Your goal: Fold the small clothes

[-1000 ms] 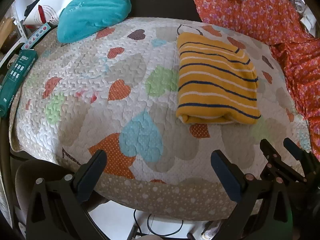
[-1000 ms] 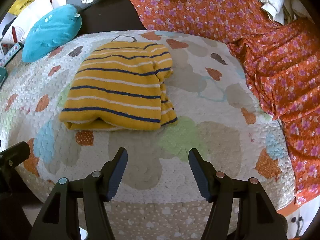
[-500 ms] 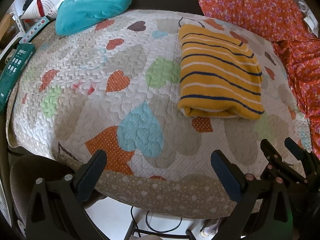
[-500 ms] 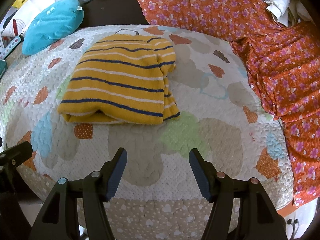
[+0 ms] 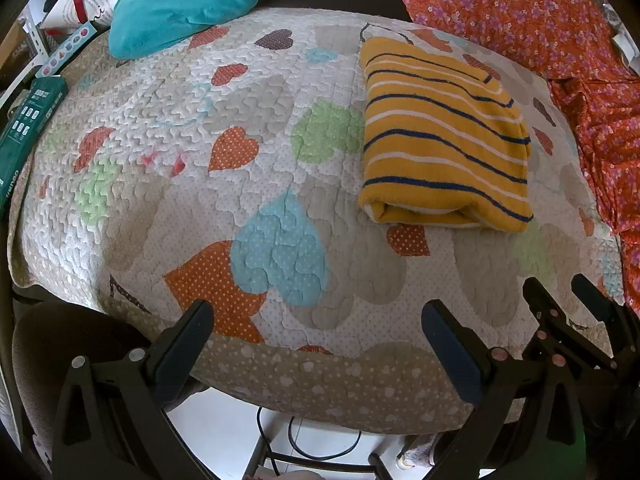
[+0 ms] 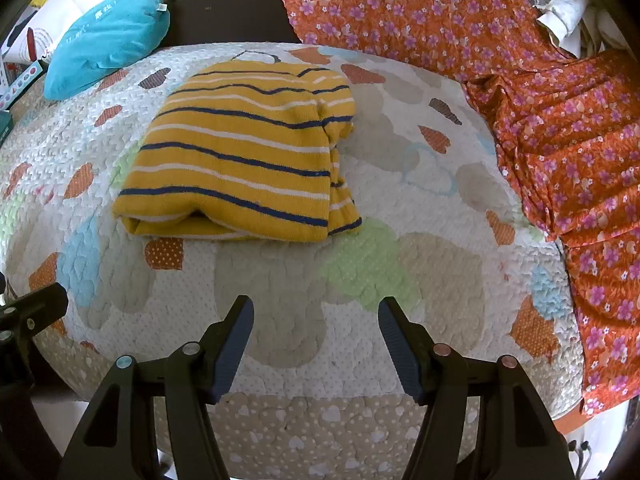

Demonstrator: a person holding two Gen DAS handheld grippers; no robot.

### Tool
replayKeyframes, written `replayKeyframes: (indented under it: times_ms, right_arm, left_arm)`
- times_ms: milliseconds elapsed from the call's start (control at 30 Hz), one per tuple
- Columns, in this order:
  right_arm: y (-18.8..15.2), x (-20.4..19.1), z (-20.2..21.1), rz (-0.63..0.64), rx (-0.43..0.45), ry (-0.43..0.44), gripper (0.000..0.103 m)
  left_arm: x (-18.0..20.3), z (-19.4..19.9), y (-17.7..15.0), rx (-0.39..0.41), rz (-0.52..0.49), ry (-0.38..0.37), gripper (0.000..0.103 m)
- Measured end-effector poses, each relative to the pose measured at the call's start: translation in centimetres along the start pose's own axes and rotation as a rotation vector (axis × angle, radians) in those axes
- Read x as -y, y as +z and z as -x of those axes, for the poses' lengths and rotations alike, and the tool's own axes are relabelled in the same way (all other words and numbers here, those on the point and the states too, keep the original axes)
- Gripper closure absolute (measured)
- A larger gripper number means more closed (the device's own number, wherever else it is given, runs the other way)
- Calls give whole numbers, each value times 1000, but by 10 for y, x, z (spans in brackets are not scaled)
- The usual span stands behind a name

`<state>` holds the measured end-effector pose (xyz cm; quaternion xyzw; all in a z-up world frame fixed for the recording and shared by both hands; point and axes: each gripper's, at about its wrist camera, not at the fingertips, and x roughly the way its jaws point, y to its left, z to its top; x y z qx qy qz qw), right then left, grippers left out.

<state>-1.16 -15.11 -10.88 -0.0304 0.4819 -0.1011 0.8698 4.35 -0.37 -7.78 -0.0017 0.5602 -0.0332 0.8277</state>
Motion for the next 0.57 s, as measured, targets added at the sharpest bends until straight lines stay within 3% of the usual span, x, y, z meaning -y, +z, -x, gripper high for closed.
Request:
replayKeyframes:
  times_ms: [567]
  right_arm:
    - [-1,-2,-3,1,-11,3,34]
  left_arm:
    - [2,-5,-3,-17,-5,-9,0]
